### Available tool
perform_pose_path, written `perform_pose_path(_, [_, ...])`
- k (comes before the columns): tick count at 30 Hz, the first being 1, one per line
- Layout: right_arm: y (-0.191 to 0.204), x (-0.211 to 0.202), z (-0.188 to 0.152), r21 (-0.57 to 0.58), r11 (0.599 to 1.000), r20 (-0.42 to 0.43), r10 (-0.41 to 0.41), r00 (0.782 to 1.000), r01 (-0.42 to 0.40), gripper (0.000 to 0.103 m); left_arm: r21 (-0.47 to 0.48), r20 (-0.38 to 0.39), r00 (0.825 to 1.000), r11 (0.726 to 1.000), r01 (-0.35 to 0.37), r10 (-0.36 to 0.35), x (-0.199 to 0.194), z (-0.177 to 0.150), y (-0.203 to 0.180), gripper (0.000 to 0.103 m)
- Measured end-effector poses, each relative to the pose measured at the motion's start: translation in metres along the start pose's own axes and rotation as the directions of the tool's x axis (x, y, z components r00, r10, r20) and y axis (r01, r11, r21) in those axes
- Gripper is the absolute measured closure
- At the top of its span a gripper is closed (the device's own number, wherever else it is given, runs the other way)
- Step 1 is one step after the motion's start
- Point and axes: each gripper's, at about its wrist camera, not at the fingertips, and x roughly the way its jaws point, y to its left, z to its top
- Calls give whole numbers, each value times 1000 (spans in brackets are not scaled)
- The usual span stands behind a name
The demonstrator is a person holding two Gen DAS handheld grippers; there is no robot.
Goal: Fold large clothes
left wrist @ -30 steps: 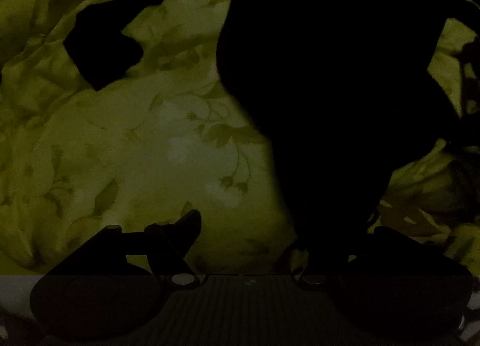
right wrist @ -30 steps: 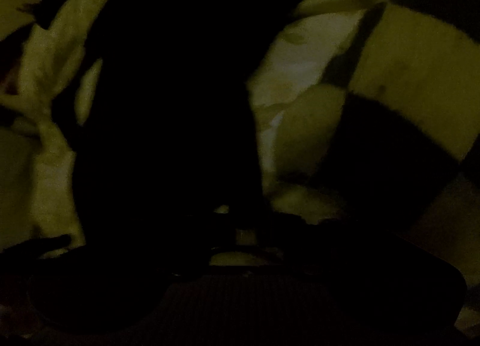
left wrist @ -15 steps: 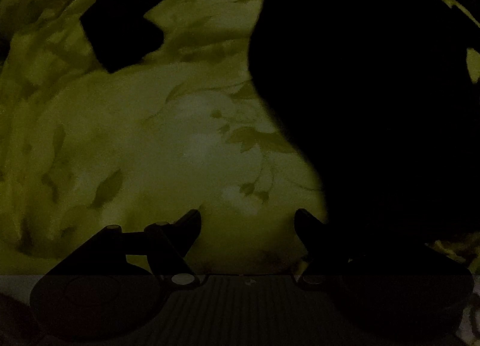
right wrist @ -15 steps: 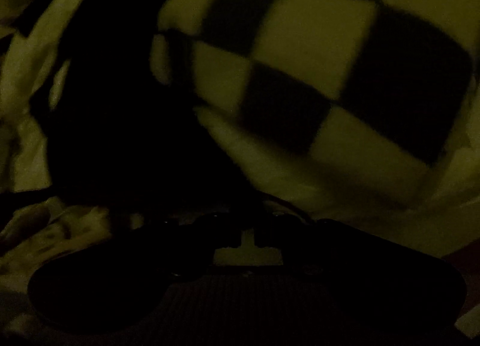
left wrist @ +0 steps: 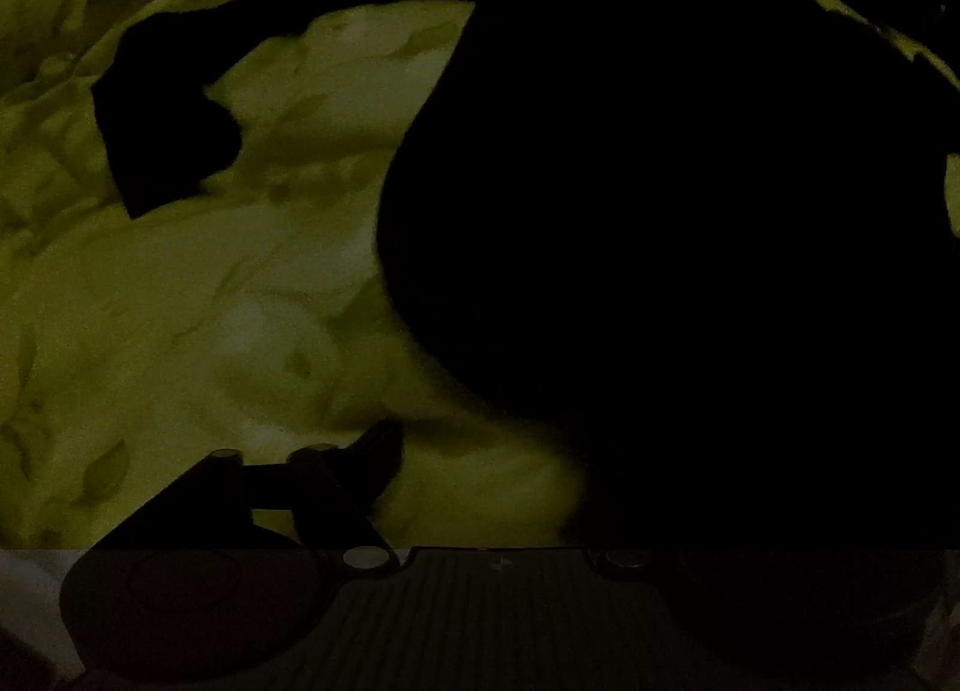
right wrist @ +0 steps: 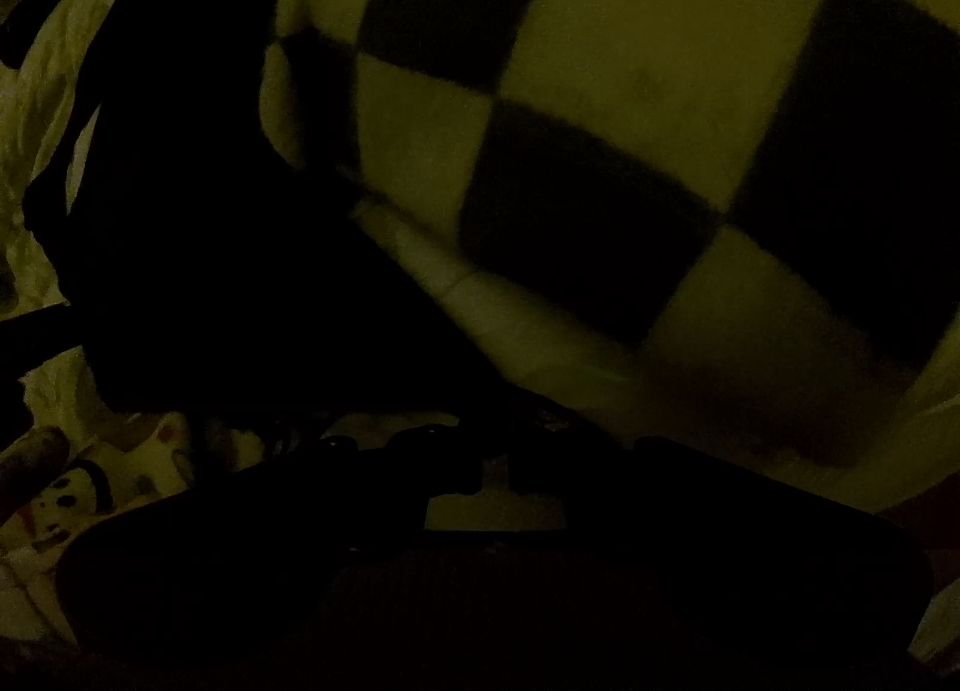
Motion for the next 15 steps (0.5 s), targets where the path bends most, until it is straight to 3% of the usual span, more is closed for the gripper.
perform_pose_path(2, [-4,-1,1,21,1000,1,4,1000,-4,92,2,21,998,998,60,-60,-5,4,-8,18])
perform_pose_path(3, [-8,-2,0,31,1000,-1,4,1000,-4,92,5,15,996,996,88,-88,-6,6,-13,22])
perform_pose_path(7, [-11,-2,-1,54,998,-22,-17,1000,18,92,33,21,992,992,123,-123,-7,12,-27,24])
perform_pose_path(8, [-14,-1,-4,62,998,-25,-21,999,22,92,42,22,993,992,118,-119,-6,12,-28,33])
perform_pose_path(9, [-16,-1,-4,66,997,-25,-31,999,33,93,51,19,993,992,119,-120,-5,12,-27,58])
perform_pose_path(12, [-24,-7,-4,67,997,-18,-33,999,34,93,57,39,993,992,112,-115,-10,10,-19,58])
perform_pose_path(15, [-25,-6,-6,74,997,-17,-33,999,34,92,8,56,996,998,63,-63,-31,-2,7,59])
